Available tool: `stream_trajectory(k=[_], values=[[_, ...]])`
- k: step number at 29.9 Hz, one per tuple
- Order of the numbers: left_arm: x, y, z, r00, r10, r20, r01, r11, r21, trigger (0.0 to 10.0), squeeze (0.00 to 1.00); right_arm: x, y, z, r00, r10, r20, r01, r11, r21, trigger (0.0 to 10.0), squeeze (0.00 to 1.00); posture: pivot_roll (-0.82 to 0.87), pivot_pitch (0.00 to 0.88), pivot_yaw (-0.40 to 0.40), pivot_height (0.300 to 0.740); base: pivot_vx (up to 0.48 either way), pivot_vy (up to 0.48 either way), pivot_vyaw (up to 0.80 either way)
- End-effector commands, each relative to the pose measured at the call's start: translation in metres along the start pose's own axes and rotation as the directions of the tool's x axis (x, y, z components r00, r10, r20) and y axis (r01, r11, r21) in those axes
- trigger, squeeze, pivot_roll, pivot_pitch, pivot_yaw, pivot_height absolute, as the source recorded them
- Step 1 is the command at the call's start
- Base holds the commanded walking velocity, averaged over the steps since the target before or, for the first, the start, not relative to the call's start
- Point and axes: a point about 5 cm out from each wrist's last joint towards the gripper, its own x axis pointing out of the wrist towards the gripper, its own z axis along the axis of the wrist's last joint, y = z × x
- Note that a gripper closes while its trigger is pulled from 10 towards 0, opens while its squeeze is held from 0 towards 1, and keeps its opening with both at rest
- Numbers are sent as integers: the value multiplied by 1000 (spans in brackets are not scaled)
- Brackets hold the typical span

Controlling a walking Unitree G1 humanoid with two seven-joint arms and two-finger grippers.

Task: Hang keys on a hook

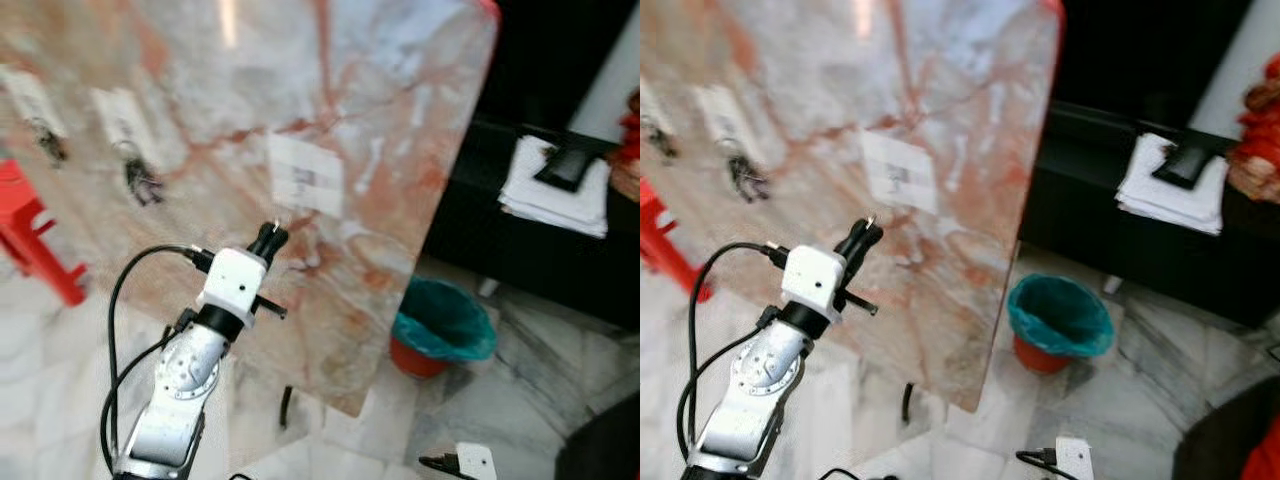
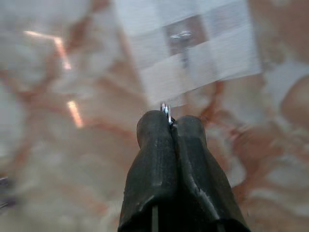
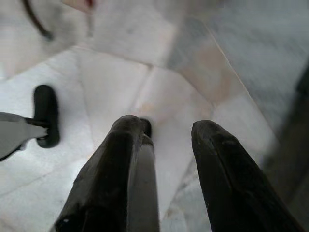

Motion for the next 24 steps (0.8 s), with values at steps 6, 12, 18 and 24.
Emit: stream_trajectory(k=[6,12,18,24], values=[[1,-2,5,1000,-3,24,3,1000,22,10000,0,-1,-2,-9,1000,-8,-25,8,1000,20,10000,0,145,101,-42,740,0,0,133],[3,-6,6,999,-29,31,27,998,51,10000,0,-1,0,-9,1000,-3,-27,4,1000,19,10000,0,146,101,-44,740,0,0,0],[7,-9,9,998,-44,54,42,998,45,10000,0,-1,-2,-8,1000,-4,-27,5,1000,16,10000,0,146,100,-44,740,0,0,0],[8,-9,10,997,-40,61,37,998,42,10000,0,-1,-5,-8,1000,-4,-27,5,1000,15,10000,0,146,101,-44,740,0,-251,0]])
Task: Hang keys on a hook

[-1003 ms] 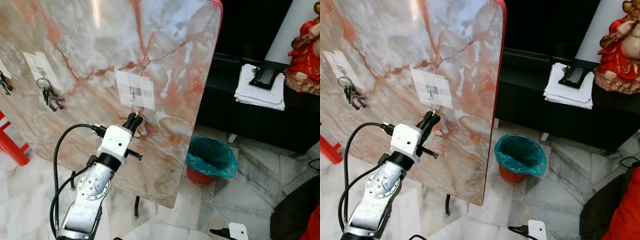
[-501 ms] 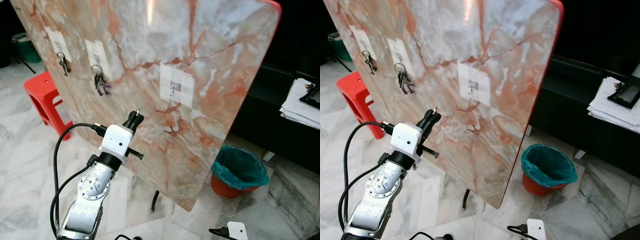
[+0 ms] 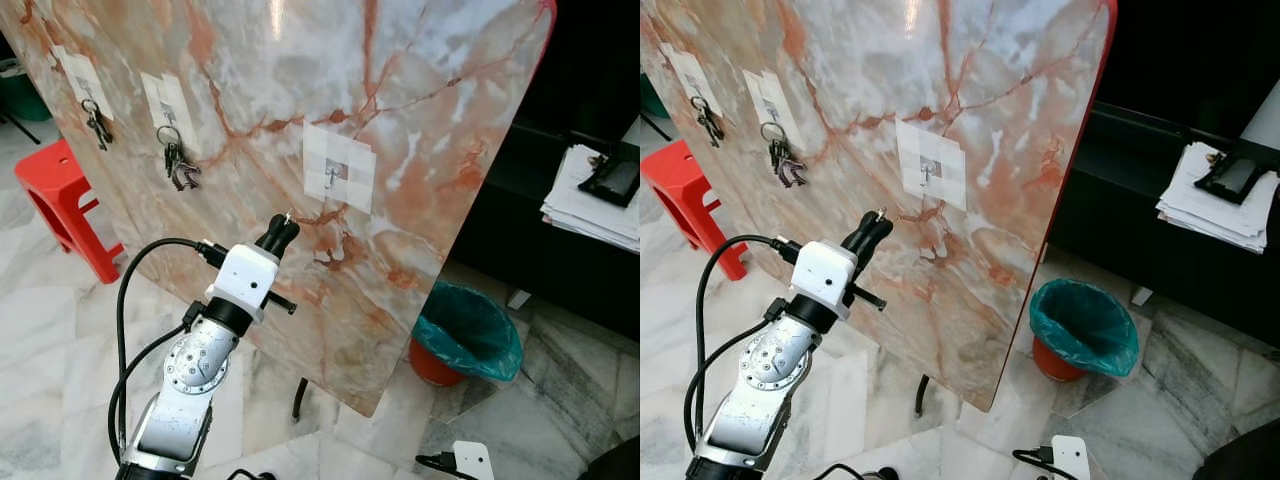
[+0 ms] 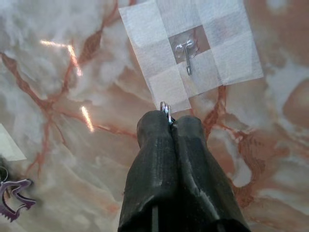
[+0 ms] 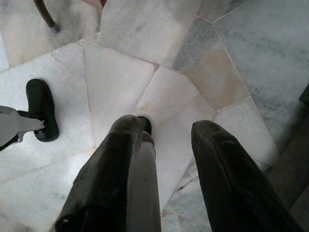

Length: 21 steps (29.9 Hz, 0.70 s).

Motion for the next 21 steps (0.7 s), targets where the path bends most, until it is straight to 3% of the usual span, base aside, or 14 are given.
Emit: stream_trajectory(k=[1,15,21], values=[[0,-2,1,1000,-12,10,12,1000,8,10000,0,-1,-4,-7,1000,-10,-25,10,1000,12,10000,0,146,101,-44,740,0,0,0],[0,-3,0,1000,-13,9,13,1000,7,10000,0,-1,-2,-10,1000,-5,-31,5,1000,4,10000,0,145,102,-43,740,0,-118,0],[0,-3,-2,1000,-10,-1,10,1000,17,10000,0,-1,0,-10,999,-1,-32,1,1000,-2,10000,0,144,102,-44,740,0,-350,0]])
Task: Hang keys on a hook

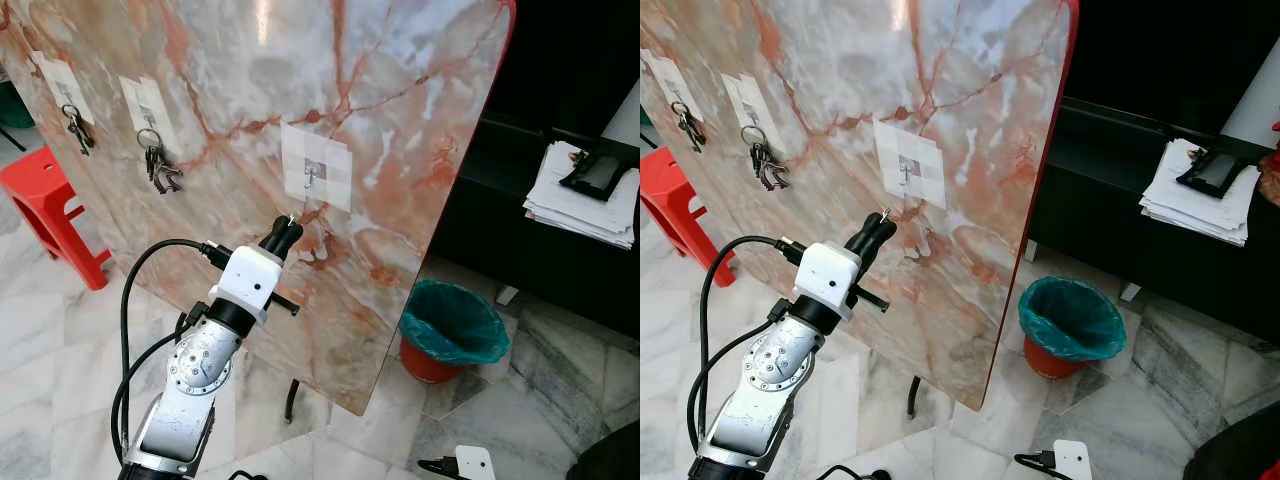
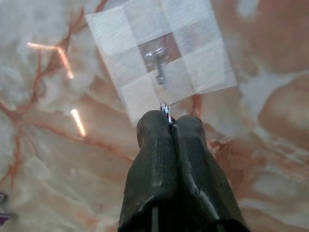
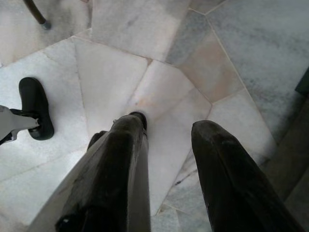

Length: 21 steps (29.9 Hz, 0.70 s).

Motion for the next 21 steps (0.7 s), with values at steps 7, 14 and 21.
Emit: stream_trajectory(k=[7,14,21], values=[[0,1,0,1000,0,3,0,1000,19,10000,0,0,3,-5,1000,1,-22,-2,1000,-6,10000,0,143,102,-44,740,0,-127,0],[-1,1,-1,1000,7,1,-7,1000,25,10000,0,0,3,-6,1000,-1,-21,1,1000,-6,10000,0,143,103,-44,740,0,0,0],[0,10,-6,997,70,-40,-67,995,75,10000,0,0,4,-5,1000,3,-20,-3,1000,-5,10000,0,143,103,-44,740,0,0,0]])
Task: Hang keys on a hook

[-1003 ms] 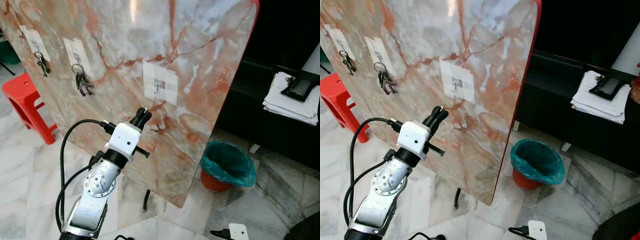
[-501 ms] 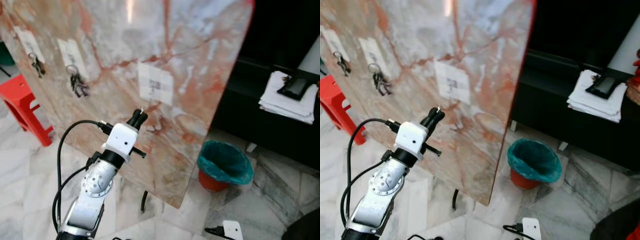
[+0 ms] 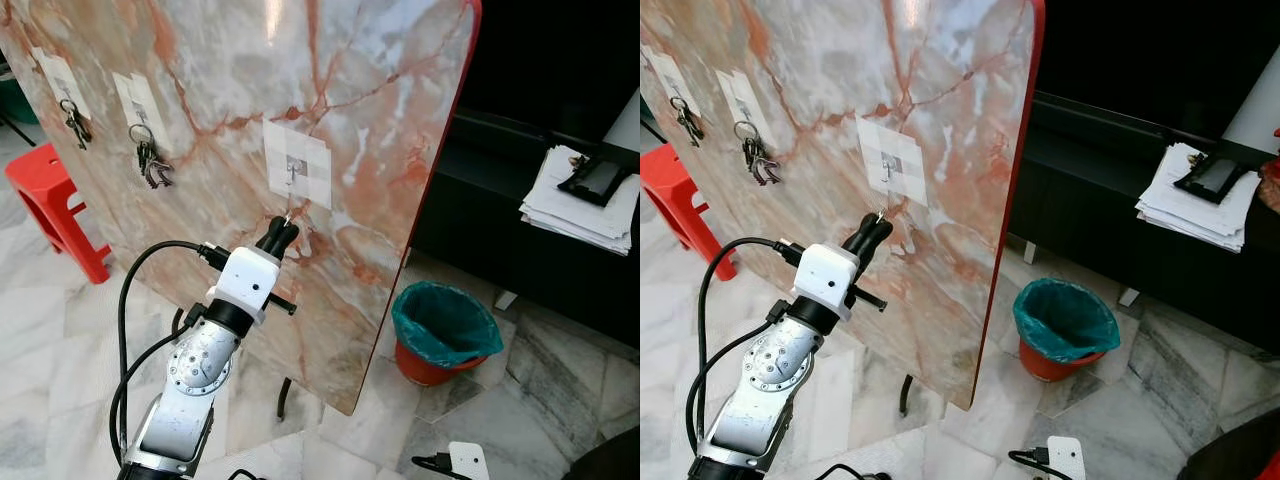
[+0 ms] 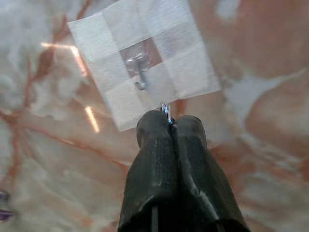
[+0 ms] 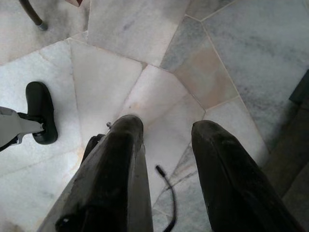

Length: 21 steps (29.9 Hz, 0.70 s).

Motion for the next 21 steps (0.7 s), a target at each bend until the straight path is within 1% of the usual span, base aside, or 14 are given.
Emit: stream_trajectory(k=[1,4,8,9,12,13,14,15,17,20,21], values=[[1,8,-3,999,39,-22,-38,999,37,10000,0,-1,-1,-8,1000,-2,-25,2,1000,-1,10000,0,142,102,-44,740,0,0,0],[4,13,0,998,70,6,-70,997,42,10000,0,-1,0,-7,1000,-1,-24,1,1000,-1,10000,0,143,100,-45,740,0,0,0],[7,14,3,997,77,26,-78,996,47,10000,0,0,0,-6,1000,-2,-23,2,1000,-2,10000,0,142,100,-47,740,0,0,0],[8,14,4,997,73,35,-75,995,59,10000,0,0,0,-6,1000,-2,-22,2,1000,-1,10000,0,142,100,-47,740,0,0,0],[12,10,8,997,49,64,-57,990,127,10000,0,-1,-2,-4,1000,-4,-20,4,1000,0,10000,0,139,97,-48,740,0,0,0],[14,10,9,997,43,69,-59,970,238,10000,0,-1,-5,-4,1000,-7,-20,7,1000,0,10000,0,139,97,-48,740,0,0,0],[15,9,9,997,36,70,-55,957,285,10000,0,-1,-6,-4,1000,-8,-20,8,1000,-1,10000,0,138,96,-48,740,0,0,0],[15,9,9,997,36,70,-55,957,285,10000,0,-1,-6,-4,1000,-8,-20,8,1000,-1,10000,0,138,96,-48,740,0,0,0],[16,11,9,996,47,73,-70,930,361,10000,0,-1,-9,-5,1000,-11,-21,11,1000,-1,10000,0,139,96,-49,740,0,0,0],[17,10,8,997,24,79,-56,893,447,10000,0,-2,-13,-6,1000,-14,-23,14,1000,-1,10000,0,140,95,-49,740,0,0,0],[17,10,8,997,24,79,-56,893,447,10000,0,-2,-13,-6,1000,-14,-23,14,1000,-1,10000,0,140,95,-49,740,0,0,0]])
